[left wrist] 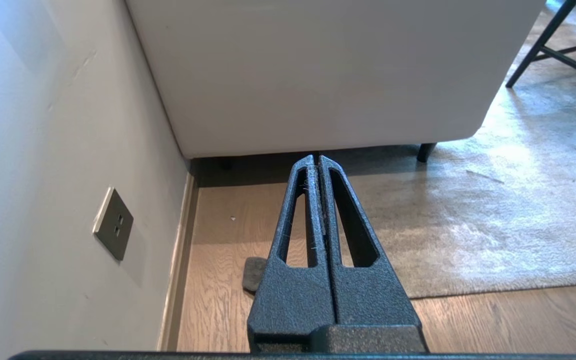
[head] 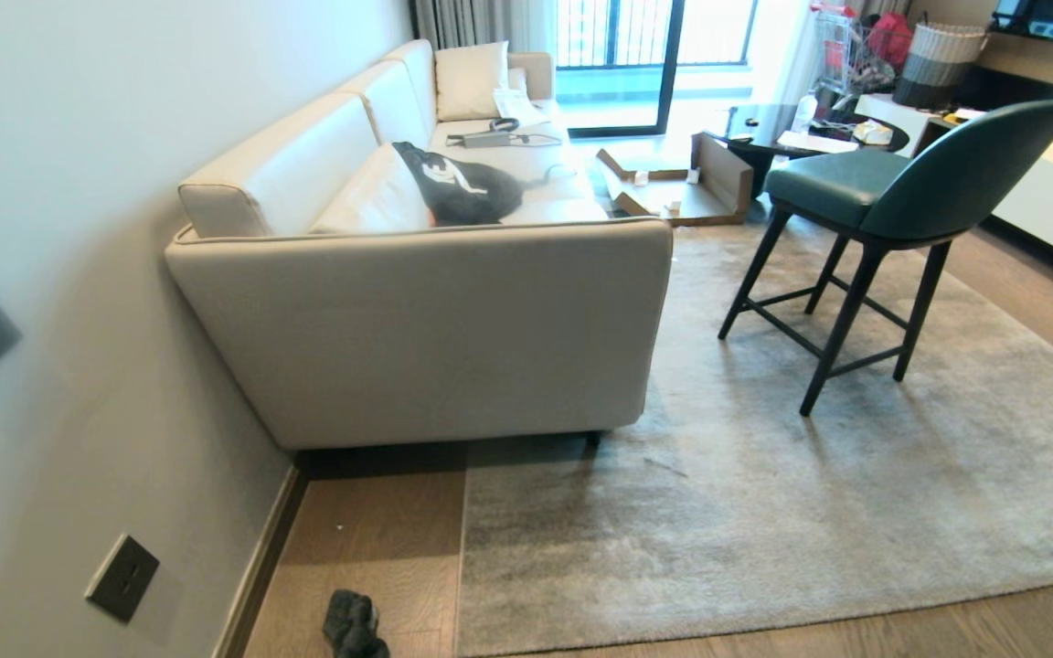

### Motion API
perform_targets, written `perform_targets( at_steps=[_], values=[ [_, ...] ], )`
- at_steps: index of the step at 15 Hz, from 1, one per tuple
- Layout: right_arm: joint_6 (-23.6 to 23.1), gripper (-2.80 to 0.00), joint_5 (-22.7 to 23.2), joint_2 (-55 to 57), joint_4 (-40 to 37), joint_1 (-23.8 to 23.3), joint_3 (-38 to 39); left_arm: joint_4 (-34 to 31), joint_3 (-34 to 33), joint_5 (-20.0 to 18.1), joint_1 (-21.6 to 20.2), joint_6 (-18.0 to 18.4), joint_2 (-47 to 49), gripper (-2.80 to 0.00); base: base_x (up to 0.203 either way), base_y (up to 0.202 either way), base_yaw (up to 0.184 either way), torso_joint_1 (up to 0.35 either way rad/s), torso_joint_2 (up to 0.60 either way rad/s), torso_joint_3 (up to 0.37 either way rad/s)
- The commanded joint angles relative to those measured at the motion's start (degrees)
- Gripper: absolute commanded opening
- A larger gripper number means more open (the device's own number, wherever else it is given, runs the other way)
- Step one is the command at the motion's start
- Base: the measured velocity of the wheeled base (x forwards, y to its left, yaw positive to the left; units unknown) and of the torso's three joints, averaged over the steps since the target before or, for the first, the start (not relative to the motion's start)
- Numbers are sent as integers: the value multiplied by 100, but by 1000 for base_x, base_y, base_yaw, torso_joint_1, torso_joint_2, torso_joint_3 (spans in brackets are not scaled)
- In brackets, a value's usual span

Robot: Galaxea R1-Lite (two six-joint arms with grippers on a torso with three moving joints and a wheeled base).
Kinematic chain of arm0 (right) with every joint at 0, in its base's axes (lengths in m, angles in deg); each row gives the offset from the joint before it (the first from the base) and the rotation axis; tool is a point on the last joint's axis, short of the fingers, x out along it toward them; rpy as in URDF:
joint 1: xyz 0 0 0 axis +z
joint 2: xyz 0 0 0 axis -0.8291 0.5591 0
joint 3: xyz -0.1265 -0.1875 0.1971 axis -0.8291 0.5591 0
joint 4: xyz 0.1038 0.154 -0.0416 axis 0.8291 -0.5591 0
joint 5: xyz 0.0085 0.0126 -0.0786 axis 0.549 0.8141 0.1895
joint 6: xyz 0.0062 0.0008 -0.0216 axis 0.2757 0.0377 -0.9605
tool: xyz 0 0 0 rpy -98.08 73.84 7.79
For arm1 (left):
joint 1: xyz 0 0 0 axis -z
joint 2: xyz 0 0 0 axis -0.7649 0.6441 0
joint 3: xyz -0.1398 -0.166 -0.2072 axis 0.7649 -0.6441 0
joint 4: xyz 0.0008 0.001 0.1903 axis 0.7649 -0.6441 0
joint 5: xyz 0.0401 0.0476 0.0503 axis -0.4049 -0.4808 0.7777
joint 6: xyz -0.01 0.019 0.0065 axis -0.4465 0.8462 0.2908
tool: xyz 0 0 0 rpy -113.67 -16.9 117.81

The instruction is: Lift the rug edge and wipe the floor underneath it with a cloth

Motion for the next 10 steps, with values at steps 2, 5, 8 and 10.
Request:
perform_targets(
  at_steps=[2, 5, 8, 10],
  values=[
    [2, -280, -2, 9, 3, 1, 1, 3, 0, -1, -2, 0, 0, -280, 0, 0, 0, 0, 0, 0],
    [2, -280, 2, 9, 3, 1, 1, 3, 0, -1, -2, 0, 0, -280, 0, 0, 0, 0, 0, 0],
    [2, -280, -7, 9, 3, 1, 1, 3, 0, -1, -3, 0, 0, -280, 0, 0, 0, 0, 0, 0],
    [15, -280, -7, 9, -10, 1, 1, 3, 0, -1, 2, 0, 0, -280, 0, 0, 0, 0, 0, 0]
  ],
)
